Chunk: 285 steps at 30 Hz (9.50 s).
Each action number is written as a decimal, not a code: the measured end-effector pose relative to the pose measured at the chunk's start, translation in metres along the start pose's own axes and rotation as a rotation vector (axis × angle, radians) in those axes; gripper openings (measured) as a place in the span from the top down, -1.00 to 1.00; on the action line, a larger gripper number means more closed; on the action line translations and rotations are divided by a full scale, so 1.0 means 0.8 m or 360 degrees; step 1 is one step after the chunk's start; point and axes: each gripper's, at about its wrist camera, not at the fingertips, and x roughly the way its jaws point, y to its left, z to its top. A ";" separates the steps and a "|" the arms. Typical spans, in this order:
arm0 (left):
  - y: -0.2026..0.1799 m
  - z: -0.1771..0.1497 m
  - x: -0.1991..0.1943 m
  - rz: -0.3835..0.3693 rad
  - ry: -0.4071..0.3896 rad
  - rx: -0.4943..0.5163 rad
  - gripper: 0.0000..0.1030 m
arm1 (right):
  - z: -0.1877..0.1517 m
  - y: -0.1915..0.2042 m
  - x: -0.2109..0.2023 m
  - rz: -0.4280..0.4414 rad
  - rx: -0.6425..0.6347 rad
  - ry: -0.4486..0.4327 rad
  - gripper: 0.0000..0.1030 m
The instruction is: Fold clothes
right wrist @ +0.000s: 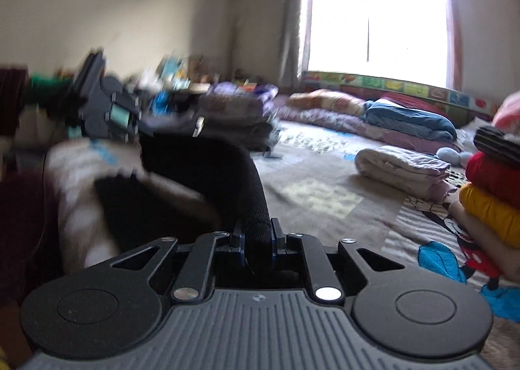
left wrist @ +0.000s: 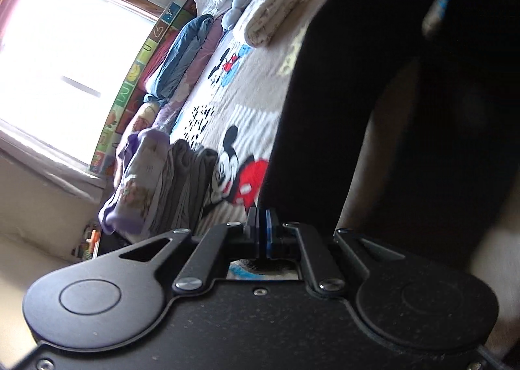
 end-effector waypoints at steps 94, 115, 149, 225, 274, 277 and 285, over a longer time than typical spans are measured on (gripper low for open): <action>-0.088 0.247 -0.016 -0.0852 -0.0608 -0.1096 0.91 | -0.136 -0.097 -0.005 0.0603 0.2404 -0.0375 -0.66; -0.114 0.247 -0.026 -0.0853 -0.0613 -0.0913 0.94 | -0.144 -0.106 0.036 0.0469 0.2760 -0.0370 -0.83; -0.262 0.253 -0.034 -0.0352 -0.0591 0.0092 1.00 | -0.121 -0.126 -0.032 0.0054 0.2178 -0.0537 -0.43; 0.037 -0.169 -0.017 -0.0369 0.0025 -0.3198 0.98 | -0.118 -0.087 0.043 -0.0057 0.1710 0.0133 1.00; -0.038 0.043 0.048 -0.0186 0.0095 -0.1621 0.57 | -0.056 0.004 0.044 -0.0085 0.0712 0.0353 0.34; -0.016 0.001 0.045 -0.0163 0.0135 -0.1886 0.68 | -0.062 -0.005 0.037 -0.0093 0.0765 0.0356 0.47; 0.009 -0.025 -0.004 -0.0028 0.0071 -0.1896 0.68 | -0.058 -0.003 0.030 -0.0149 0.0770 0.0315 0.38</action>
